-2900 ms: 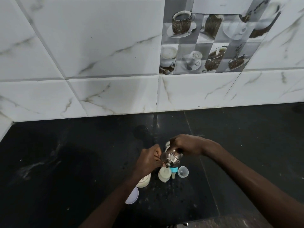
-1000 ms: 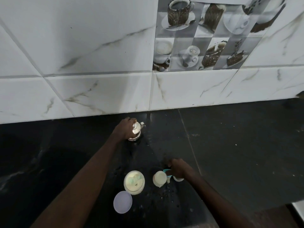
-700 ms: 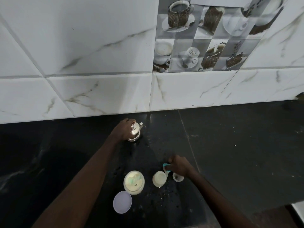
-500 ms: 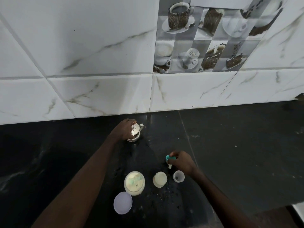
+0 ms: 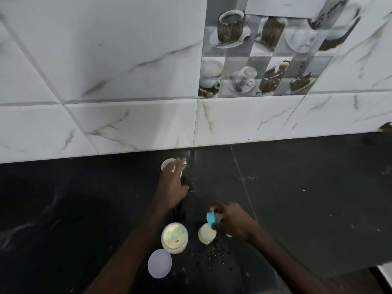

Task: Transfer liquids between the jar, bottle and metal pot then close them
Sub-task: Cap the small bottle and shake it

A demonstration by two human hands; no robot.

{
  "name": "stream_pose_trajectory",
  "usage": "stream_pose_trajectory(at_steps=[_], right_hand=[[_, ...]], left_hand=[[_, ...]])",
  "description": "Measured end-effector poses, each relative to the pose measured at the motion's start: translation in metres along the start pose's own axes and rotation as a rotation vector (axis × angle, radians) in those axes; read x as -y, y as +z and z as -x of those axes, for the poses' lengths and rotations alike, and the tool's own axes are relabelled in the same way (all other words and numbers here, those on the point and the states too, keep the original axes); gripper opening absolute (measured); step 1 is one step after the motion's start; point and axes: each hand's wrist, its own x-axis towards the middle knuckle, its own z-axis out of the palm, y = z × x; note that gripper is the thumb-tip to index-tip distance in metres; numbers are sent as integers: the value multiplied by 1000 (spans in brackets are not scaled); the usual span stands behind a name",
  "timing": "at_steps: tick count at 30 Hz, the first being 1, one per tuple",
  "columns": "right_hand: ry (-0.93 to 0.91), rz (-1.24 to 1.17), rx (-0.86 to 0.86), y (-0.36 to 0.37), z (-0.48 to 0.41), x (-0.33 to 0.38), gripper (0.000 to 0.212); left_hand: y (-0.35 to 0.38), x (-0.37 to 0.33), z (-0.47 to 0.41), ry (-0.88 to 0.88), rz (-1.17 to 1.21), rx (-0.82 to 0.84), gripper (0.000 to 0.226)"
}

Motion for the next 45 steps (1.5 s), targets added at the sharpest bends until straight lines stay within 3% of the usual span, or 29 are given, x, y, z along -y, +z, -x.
stream_pose_trajectory(at_steps=[4,6,8,10,13,17,19,25,29,35,39,45], right_hand=[[-231,194,30,17,0,2,43],[-269,259,38,22,3,5,44],[-285,316,38,26,5,8,45],[-303,347,29,29,5,11,45],[-297,368,28,31,6,15,45],[-279,363,8,31,8,16,43],[-268,348,12,30,8,15,46],[-232,300,21,32,10,8,49],[-208,310,32,32,9,11,48],[-159,318,59,32,5,12,46],[-52,398,50,29,3,15,58],[-178,412,149,31,6,15,53]], left_hand=[[49,-59,128,-210,433,-176,82],[72,-83,176,-312,562,-243,63],[92,-90,198,-298,528,-298,47],[116,-70,197,-339,437,-178,55],[148,-46,201,-303,239,-326,61],[151,-65,187,-210,372,-340,77],[160,-54,182,-249,352,-325,83],[174,-34,175,-344,278,-250,61],[175,-24,170,-351,258,-197,61],[159,-37,167,-329,353,-227,54],[149,-43,168,-325,412,-253,46],[147,-45,172,-290,371,-288,56]])
